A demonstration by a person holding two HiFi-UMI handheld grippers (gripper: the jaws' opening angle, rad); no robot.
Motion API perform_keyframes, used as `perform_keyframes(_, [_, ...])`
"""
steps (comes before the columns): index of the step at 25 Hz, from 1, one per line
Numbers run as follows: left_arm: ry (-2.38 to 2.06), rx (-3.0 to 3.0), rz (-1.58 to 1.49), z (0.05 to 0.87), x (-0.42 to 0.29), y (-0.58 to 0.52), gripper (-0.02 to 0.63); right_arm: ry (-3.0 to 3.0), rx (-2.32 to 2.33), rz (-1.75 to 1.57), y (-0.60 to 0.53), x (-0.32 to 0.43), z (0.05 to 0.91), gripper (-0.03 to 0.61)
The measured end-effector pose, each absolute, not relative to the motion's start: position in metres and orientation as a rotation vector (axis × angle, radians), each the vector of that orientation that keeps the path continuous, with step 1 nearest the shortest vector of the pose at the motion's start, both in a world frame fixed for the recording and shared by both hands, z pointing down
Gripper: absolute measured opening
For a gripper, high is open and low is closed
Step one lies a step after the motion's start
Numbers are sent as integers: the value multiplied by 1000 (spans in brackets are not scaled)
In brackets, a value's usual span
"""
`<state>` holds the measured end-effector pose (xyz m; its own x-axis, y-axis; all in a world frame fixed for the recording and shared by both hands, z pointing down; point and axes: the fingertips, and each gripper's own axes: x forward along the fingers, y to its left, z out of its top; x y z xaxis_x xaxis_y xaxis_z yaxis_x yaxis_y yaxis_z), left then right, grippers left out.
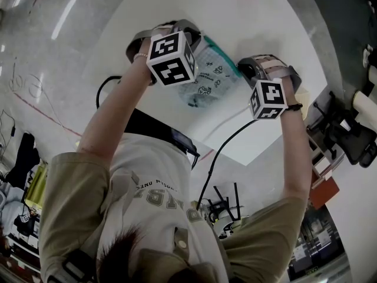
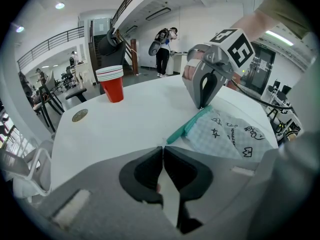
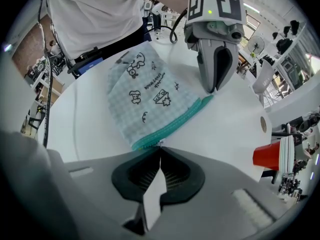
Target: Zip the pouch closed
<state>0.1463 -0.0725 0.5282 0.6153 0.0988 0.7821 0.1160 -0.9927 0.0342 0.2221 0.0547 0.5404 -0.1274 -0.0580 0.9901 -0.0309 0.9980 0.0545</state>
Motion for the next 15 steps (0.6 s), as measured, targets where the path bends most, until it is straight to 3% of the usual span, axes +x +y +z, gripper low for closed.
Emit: perform_keyframes(15, [-193,-2810,-1356,529,147,-72,25,-1685,92,24,73,231,541,6])
